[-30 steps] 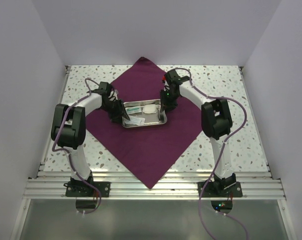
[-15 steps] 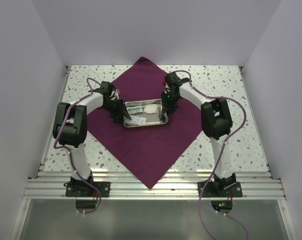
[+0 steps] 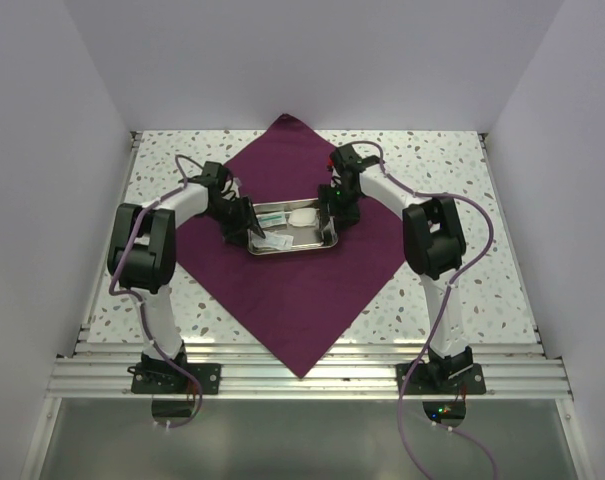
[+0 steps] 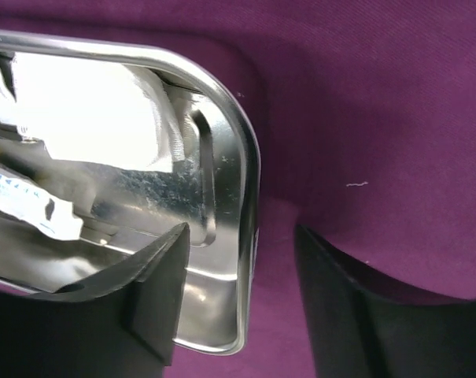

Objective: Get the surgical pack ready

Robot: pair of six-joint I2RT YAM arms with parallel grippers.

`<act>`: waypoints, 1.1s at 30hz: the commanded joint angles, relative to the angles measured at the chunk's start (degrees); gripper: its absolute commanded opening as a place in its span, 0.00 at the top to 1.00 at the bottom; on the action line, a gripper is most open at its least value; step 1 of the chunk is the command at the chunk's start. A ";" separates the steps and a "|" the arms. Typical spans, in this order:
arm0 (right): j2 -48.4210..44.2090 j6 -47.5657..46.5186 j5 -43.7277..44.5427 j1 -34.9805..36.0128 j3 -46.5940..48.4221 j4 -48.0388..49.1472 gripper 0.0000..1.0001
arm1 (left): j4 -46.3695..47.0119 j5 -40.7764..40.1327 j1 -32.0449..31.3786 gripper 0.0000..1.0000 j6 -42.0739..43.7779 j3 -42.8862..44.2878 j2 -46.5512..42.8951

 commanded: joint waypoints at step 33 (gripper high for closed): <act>-31.97 7.22 12.10 53.97 -37.89 5.29 0.39 | -15.09 -14.64 3.94 0.26 -2.99 -15.49 -46.16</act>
